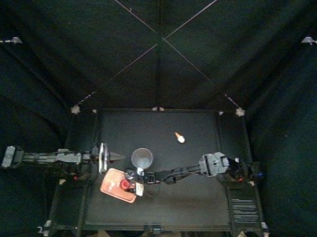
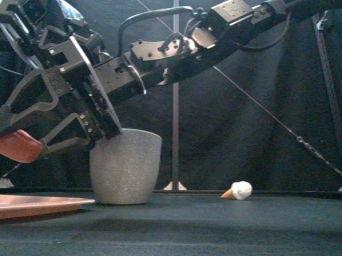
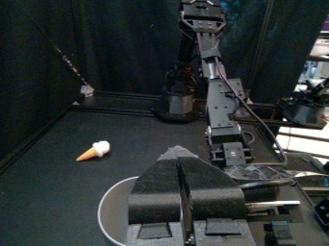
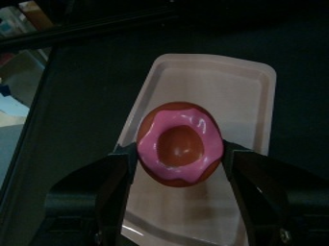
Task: Pick the donut then place it on the pink plate
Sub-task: Drop donut on the pink plate and return to neutral
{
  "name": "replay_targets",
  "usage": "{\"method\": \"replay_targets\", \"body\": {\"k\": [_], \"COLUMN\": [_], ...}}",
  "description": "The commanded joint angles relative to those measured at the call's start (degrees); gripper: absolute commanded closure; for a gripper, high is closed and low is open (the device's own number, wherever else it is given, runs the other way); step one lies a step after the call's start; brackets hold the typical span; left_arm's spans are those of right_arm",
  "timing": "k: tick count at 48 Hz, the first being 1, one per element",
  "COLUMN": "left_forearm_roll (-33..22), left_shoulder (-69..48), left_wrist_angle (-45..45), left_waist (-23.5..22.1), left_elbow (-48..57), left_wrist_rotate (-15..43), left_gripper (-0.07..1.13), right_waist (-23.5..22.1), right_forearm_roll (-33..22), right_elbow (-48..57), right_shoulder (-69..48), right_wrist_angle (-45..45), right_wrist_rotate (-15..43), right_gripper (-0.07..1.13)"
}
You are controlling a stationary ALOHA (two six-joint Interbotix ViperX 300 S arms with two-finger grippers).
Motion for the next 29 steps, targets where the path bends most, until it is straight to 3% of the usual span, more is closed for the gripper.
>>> {"method": "replay_targets", "body": {"k": [1,6,29], "left_forearm_roll": [0.00,0.00,-0.18], "left_shoulder": [0.18,0.18,0.18], "left_wrist_angle": [-0.26,-0.26,-0.26], "left_waist": [-0.09,0.00,0.26], "left_elbow": [-0.79,-0.79,0.09], "left_wrist_rotate": [0.09,0.18,0.09], "left_gripper": [1.08,1.08,1.08], "right_waist": [-0.09,-0.09,0.44], "right_forearm_roll": [0.09,0.18,-0.53], "right_elbow": [-2.29,-3.16,-4.48], "right_shoulder": [-1.05,-0.44,-3.16], "right_wrist_angle": [1.41,2.72,2.72], "right_wrist_rotate": [-0.09,0.00,-0.09], "right_gripper": [0.10,0.02,0.02]}}
